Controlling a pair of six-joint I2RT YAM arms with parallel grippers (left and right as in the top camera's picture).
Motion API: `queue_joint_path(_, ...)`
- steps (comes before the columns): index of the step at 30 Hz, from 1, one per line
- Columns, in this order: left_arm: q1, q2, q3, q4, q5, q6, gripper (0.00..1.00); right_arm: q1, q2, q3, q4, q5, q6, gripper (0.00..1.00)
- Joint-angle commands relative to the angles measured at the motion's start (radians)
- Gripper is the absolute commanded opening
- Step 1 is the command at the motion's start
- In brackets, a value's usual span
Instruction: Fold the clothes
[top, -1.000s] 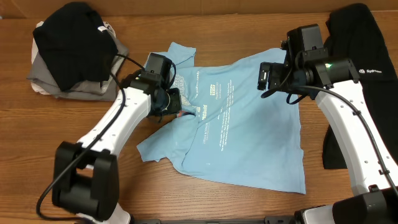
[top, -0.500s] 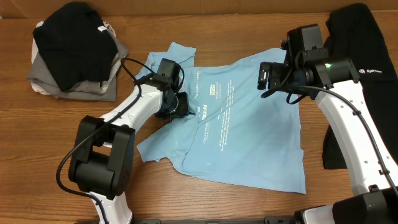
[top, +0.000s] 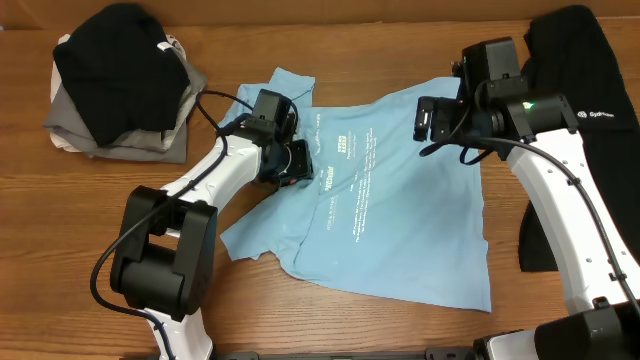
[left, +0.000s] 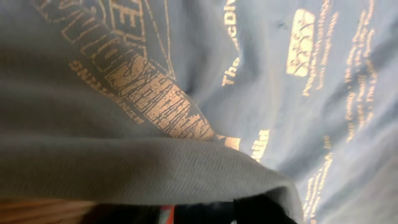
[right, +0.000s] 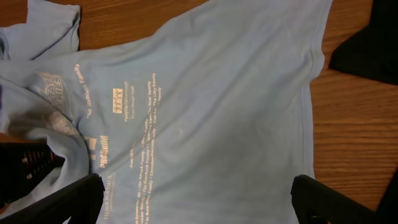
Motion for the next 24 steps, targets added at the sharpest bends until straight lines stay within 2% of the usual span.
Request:
queue_joint_path(1, -0.002, -0.001, 0.01, 0.027, 0.018, 0.034, 0.4, -0.001, -0.013, -0.005, 0.006, 0.0, 0.003, 1.0)
queue_joint_path(6, -0.002, 0.0, 0.033, 0.03, 0.017, 0.06, 0.39, -0.001, -0.013, -0.005, 0.008, 0.0, 0.003, 1.0)
queue_joint_path(14, -0.005, -0.001, 0.177, -0.099, -0.051, 0.131, 0.4, -0.001, -0.013, -0.005, 0.013, 0.0, 0.003, 1.0)
queue_joint_path(24, -0.042, 0.058, 0.177, -0.175, -0.098, 0.167, 0.37, -0.001, -0.013, -0.005, 0.01, 0.0, 0.003, 1.0)
